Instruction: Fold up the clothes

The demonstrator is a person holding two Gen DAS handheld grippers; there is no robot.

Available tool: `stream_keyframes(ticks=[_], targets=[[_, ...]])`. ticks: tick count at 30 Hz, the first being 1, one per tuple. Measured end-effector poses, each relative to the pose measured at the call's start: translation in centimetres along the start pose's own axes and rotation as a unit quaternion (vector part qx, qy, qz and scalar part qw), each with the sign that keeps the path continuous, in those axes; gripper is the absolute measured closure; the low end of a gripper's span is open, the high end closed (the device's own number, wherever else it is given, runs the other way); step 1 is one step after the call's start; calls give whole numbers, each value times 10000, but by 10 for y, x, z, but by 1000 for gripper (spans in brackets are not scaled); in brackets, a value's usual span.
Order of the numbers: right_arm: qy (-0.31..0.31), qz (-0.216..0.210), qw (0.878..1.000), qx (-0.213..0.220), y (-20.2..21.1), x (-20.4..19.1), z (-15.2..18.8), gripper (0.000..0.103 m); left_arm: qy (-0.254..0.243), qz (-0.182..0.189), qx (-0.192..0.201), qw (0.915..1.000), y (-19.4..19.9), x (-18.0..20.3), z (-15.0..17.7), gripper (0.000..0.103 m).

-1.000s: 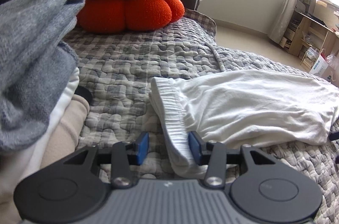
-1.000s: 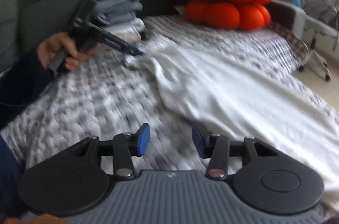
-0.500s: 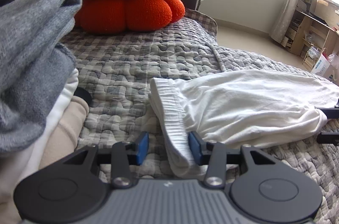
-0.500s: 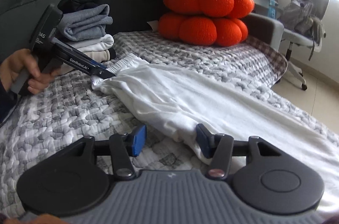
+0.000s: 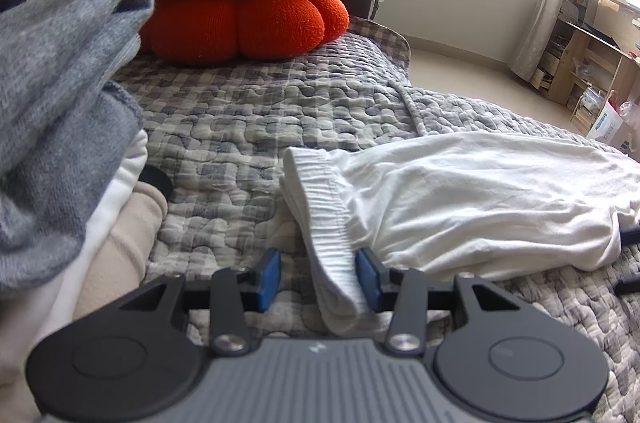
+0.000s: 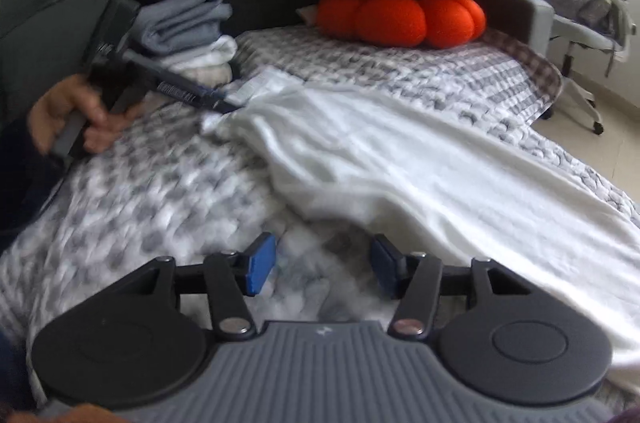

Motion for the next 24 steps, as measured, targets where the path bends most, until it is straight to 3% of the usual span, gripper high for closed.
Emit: stream_keyframes(ticks=[3, 9, 15, 20, 24], targets=[[155, 333, 9991, 231, -13, 0, -8, 45, 16, 2, -7, 10000, 0, 0, 0, 59], [659, 595, 9953, 382, -22, -4, -22, 45, 37, 16, -11, 10000, 0, -1, 0, 59], [644, 312, 9972, 220, -29, 2, -26, 38, 13, 0, -3, 10000, 0, 0, 0, 59], [230, -109, 9986, 470, -16, 9, -29, 37, 21, 12, -4, 10000, -1, 0, 0, 59], [319, -428, 9985, 99, -7, 2, -22, 39, 33, 29, -5, 10000, -1, -1, 0, 59]])
Point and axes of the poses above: each gripper's, at about its wrist camera, not at the fingertips, and y roughly against the way its jaws point, x to its right, z to its underside, the point moved 3 cm from there along -y, roughly the way its jaws point, and after that the axes turned 10 degrees about -z, right-handed, at the moved point
